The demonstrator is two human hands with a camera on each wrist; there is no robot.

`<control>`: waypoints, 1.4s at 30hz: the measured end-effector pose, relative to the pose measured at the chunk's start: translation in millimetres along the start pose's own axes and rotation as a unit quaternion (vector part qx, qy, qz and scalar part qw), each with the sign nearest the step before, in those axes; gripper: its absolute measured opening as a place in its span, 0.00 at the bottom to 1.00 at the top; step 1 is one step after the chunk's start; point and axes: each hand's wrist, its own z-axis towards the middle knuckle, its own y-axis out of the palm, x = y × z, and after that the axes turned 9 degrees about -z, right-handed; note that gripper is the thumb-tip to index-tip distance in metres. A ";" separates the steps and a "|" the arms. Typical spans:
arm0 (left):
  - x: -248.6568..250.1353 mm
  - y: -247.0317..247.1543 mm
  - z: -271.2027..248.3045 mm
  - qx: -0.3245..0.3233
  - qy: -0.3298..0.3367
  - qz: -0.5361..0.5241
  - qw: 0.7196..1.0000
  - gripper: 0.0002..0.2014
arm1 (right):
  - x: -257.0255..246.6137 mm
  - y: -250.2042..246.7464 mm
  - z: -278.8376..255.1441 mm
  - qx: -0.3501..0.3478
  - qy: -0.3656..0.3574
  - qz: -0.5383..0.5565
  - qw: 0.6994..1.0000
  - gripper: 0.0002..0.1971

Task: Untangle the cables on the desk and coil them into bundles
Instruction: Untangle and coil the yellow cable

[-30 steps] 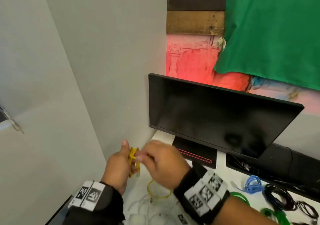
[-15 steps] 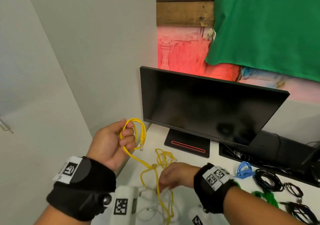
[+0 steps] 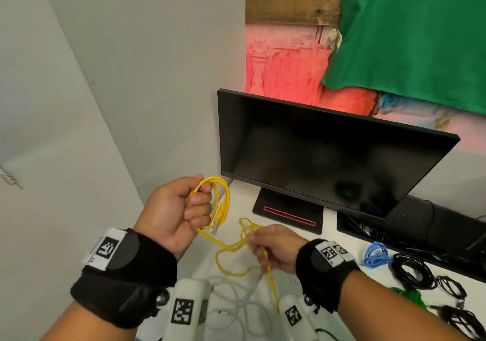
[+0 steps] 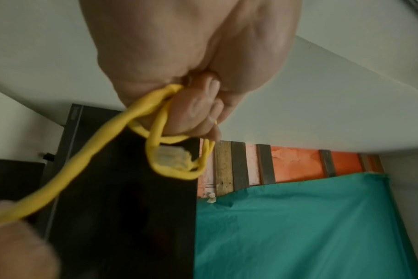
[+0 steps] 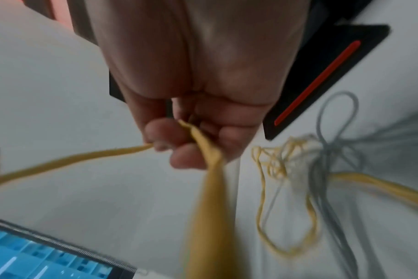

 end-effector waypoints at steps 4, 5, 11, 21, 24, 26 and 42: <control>-28.5 -6.9 -1.8 0.028 -0.013 0.223 0.974 0.16 | -28.6 -20.6 13.6 0.159 -0.056 -0.103 0.980 0.18; -38.9 -9.4 0.1 0.037 -0.009 0.294 0.955 0.17 | -38.4 -21.5 13.6 0.191 -0.074 -0.137 0.969 0.18; -70.2 -18.2 15.7 0.118 0.012 0.401 0.909 0.34 | -75.0 26.1 -10.1 0.243 -0.210 -0.182 0.929 0.13; -47.9 -16.8 24.3 0.147 0.046 0.061 0.986 0.12 | -24.5 81.8 -45.5 0.031 -0.241 -0.222 0.944 0.13; -28.3 -9.2 18.5 0.114 0.067 0.012 0.991 0.12 | -16.3 75.9 -48.8 -0.036 -0.155 -0.182 0.970 0.11; -13.5 -2.1 11.9 0.078 0.068 0.001 0.995 0.12 | -4.6 69.3 -47.3 -0.084 -0.102 -0.244 0.961 0.18; -59.6 -18.0 -0.8 0.097 0.039 0.467 0.878 0.34 | -90.4 8.4 5.8 0.231 -0.137 -0.243 0.932 0.22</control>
